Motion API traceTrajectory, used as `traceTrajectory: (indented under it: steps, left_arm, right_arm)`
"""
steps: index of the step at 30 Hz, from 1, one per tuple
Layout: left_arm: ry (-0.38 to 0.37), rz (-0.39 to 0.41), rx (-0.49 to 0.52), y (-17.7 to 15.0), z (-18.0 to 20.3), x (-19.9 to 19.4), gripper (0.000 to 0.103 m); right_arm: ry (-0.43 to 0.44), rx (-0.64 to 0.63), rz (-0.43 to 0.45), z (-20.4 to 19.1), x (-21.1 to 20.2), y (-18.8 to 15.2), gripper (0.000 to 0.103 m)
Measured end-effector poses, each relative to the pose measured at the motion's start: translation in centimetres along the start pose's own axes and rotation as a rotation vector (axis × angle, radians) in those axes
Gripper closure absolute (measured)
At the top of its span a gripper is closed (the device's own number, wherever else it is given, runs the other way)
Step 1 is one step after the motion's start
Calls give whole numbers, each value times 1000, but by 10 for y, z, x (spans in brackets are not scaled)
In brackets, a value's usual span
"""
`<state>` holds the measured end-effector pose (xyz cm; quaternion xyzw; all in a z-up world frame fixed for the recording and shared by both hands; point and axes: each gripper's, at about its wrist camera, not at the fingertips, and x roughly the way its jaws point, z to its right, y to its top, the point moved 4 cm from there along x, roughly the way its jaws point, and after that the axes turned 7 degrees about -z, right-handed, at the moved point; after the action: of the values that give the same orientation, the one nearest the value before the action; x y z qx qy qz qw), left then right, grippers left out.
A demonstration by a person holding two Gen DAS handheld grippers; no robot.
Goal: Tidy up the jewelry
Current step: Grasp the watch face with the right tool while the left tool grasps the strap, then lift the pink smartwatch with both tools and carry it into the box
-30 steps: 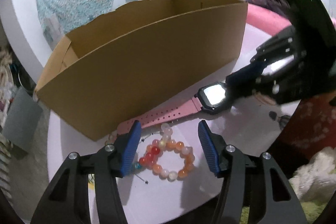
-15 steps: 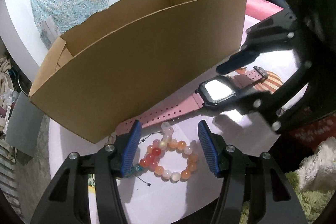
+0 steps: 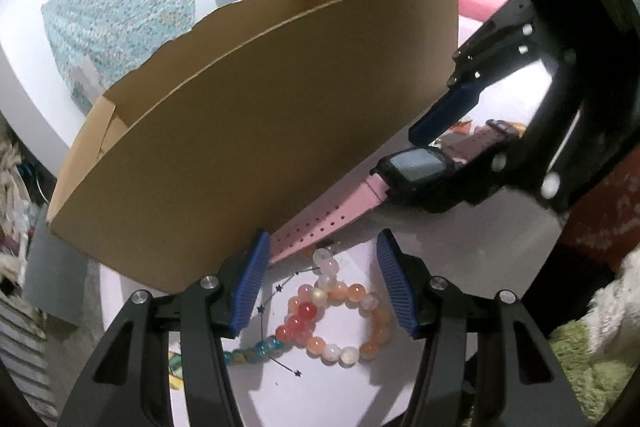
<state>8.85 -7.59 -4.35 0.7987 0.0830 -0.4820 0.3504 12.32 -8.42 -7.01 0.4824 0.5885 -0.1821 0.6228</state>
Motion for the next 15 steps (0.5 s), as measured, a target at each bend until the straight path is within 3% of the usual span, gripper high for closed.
traceTrajectory:
  steps: [6, 11, 15]
  left_arm:
    - [30, -29, 46, 1, 6, 10, 60]
    - [28, -35, 36, 8, 0, 15, 82]
    - [-27, -34, -4, 13, -6, 12, 90]
  right_arm:
    - [132, 40, 10, 11, -5, -9, 59]
    - [162, 38, 29, 24, -19, -4, 59]
    - [146, 60, 57, 32, -35, -11, 59]
